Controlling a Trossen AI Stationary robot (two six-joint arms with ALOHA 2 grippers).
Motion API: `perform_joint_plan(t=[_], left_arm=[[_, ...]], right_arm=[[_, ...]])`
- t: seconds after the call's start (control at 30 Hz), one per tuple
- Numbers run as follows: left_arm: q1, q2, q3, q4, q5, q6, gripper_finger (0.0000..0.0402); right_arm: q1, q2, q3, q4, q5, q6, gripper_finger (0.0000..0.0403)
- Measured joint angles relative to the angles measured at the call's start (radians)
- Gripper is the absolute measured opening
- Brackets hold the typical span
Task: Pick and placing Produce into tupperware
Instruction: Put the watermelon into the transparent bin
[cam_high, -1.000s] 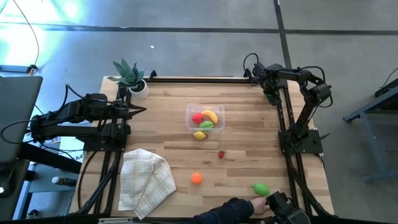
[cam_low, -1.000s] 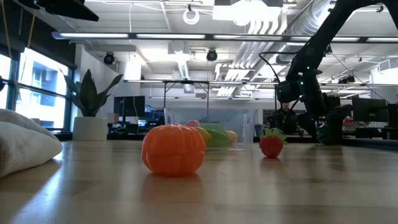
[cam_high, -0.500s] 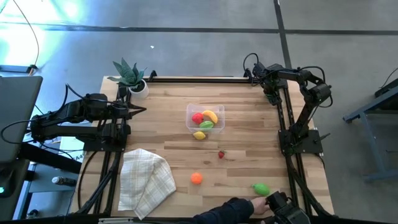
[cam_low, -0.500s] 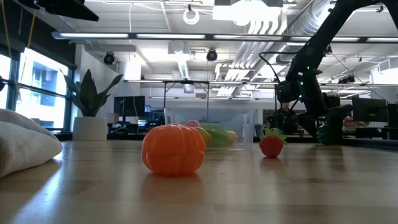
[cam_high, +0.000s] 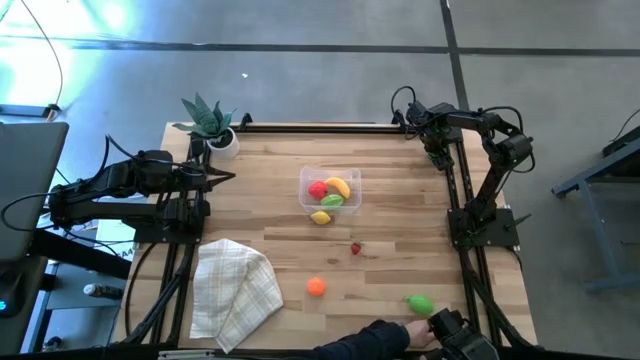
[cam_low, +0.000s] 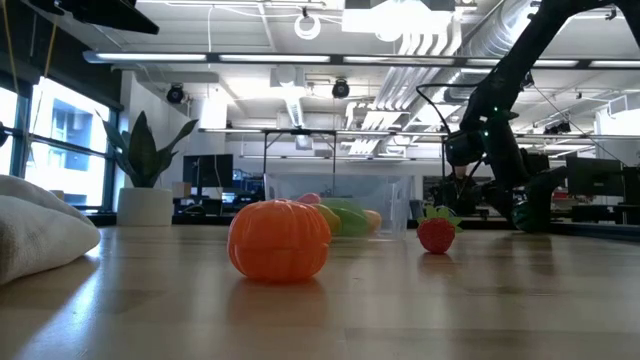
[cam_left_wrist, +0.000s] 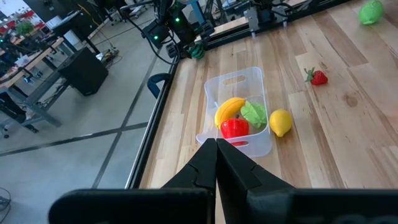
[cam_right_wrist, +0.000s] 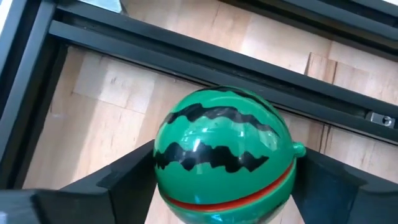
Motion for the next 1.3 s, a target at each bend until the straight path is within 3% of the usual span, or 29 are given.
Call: perform_joint_plan(t=[0.57, 1.0, 1.3], left_arm=[[0.0, 0.0, 0.0, 0.0, 0.0, 0.0, 0.0001], [0.0, 0.0, 0.0, 0.0, 0.0, 0.0, 0.0001], [0.0, 0.0, 0.0, 0.0, 0.0, 0.0, 0.0001]], right_arm=[[0.003, -0.004, 0.0, -0.001, -0.017, 0.005, 0.0291], [0.067, -0.094, 0.0, 0.027, 0.004, 0.002, 0.0291], [0.14, -0.204, 0.0, 0.027, 0.0, -0.091, 0.0291]])
